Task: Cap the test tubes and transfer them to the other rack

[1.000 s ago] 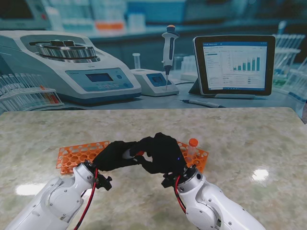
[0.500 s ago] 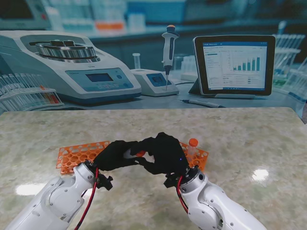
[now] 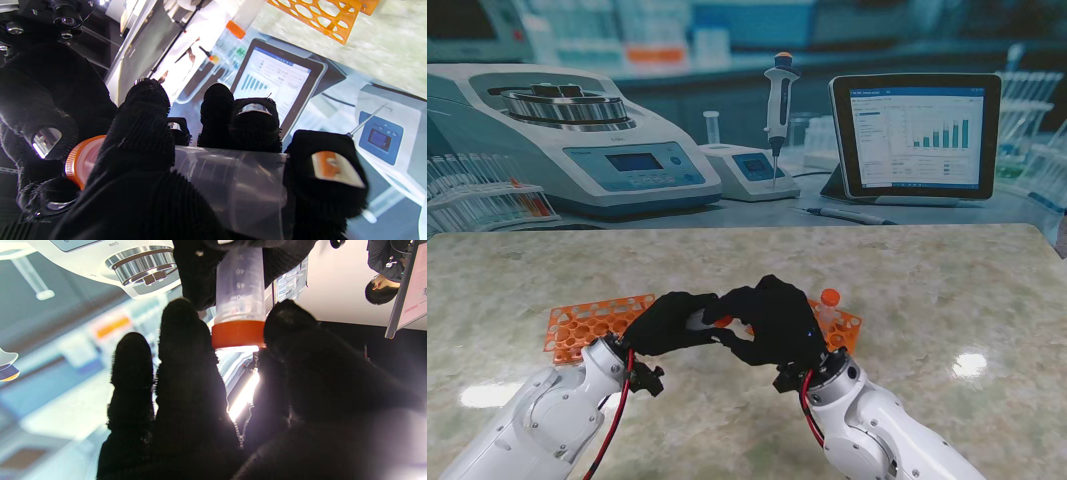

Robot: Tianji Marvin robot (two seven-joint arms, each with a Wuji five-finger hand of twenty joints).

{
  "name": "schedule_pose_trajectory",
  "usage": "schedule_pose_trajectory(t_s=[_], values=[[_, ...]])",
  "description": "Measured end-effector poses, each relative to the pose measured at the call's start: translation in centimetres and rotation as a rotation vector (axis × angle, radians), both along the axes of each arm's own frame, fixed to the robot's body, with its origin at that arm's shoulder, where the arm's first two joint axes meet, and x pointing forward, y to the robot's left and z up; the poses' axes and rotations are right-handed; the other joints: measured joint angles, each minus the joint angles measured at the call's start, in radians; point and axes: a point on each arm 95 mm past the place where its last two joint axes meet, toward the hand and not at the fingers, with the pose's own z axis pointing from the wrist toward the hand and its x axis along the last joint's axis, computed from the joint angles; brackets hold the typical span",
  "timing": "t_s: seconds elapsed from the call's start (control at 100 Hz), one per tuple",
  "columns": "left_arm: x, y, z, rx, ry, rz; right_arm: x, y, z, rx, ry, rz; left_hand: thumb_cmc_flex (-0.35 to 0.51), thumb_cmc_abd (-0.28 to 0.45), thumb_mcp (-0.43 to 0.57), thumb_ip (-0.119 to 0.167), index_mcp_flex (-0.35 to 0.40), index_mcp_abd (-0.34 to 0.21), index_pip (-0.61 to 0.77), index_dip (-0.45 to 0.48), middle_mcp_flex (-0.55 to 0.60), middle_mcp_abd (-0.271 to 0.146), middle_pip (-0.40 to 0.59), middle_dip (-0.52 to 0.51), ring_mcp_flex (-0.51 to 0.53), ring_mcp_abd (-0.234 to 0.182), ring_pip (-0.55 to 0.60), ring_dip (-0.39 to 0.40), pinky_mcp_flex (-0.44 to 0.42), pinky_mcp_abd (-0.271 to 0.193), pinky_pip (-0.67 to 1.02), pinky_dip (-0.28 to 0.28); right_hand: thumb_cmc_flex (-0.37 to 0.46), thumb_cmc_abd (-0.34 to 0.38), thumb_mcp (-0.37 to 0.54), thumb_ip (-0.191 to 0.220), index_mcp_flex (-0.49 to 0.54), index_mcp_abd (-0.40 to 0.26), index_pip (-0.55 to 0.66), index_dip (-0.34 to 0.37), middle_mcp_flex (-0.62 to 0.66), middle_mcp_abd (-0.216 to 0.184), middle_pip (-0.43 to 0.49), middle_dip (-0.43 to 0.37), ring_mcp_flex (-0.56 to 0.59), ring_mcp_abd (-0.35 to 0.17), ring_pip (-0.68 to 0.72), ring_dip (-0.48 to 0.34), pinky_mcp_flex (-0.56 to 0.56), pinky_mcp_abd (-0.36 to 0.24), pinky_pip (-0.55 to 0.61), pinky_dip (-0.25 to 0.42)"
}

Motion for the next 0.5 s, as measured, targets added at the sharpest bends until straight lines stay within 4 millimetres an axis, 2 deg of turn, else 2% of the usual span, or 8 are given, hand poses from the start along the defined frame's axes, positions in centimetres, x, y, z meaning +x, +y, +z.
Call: schedule_pose_trajectory(t_s=[0.38,0.5], values=[[0.06,-0.05,0.15,0.000,-0.003,-0.002,-0.14,-0.30,0.44,-0.007,-0.017,-0.011,0.000,0.003,0.000,0.000,0.000,0.000,0.000,0.000,0.000,0.000,0.000,0.000,0.000,0.000,0.000,0.000,0.000,-0.011,0.000,0.000,-0.023,0.014,-0.030,0.000,0.000,0.000,0.000,0.000,-0.030,-0.020,-0.008,-0.026,-0.052,0.000,-0.027,-0.011,-0.050,0.012,0.000,0.001],[0.08,-0.05,0.17,0.000,-0.003,-0.002,-0.18,-0.37,0.53,-0.012,-0.018,-0.012,0.000,0.003,0.000,0.000,0.000,0.000,0.000,0.000,0.000,0.000,0.000,0.000,0.000,0.000,0.000,0.000,0.000,-0.011,0.000,0.000,-0.043,0.025,-0.042,0.001,0.001,0.000,-0.009,0.000,-0.041,-0.024,-0.009,-0.089,-0.063,0.000,-0.031,-0.012,-0.069,0.015,0.000,0.002]])
